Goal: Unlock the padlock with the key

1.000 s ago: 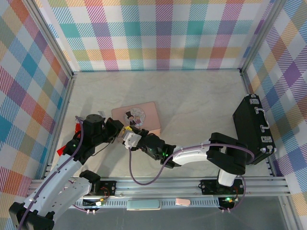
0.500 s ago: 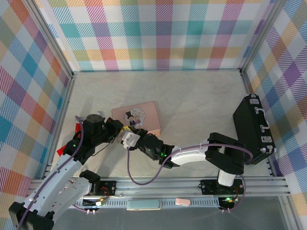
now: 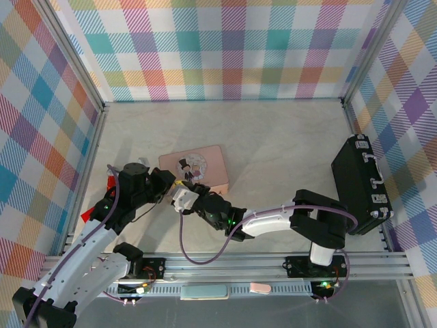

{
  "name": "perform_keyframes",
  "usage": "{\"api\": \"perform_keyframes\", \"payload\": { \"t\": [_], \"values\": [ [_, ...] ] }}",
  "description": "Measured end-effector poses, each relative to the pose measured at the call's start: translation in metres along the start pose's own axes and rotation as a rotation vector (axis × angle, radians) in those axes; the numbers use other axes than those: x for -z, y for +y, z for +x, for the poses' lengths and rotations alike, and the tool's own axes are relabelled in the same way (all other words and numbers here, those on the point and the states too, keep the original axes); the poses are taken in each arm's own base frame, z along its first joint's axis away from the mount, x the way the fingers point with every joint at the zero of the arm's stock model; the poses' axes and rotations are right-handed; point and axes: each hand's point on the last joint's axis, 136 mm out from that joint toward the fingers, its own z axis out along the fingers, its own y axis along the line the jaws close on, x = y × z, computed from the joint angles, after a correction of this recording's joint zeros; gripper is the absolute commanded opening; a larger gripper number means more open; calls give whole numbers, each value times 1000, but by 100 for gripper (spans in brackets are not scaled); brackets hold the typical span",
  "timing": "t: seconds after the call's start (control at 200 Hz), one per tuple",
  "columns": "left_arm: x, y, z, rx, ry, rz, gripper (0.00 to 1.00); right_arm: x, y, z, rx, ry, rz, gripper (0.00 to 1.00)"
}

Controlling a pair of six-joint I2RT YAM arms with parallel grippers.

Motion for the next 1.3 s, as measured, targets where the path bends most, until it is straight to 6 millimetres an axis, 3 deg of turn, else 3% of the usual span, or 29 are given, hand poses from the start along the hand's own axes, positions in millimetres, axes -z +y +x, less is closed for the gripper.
{"api": "perform_keyframes", "payload": {
  "t": [0.135, 0.24, 0.39, 0.54, 0.695, 0.8, 1.3],
  "values": [
    [3, -4, -1, -55, -1, 1, 36, 2, -10, 12, -89, 22, 22, 0],
    [9, -12, -9, -138, -27, 15, 48, 13, -30, 31, -222, 47, 27, 0],
    [15, -26, -27, -252, -84, 53, 60, 30, -60, 43, -424, 29, 47, 0],
    [14, -44, -32, -331, -87, 140, 69, 43, -64, 45, -590, -21, -2, 0],
    [12, -64, -22, -413, -44, 255, 70, 50, -60, 41, -708, -67, -65, 0],
    [11, -73, -15, -445, -15, 327, 70, 52, -60, 28, -771, -121, -101, 0],
    [20, -99, 7, -506, 70, 532, 65, 61, -59, -13, -913, -259, -238, 0]
  ]
}}
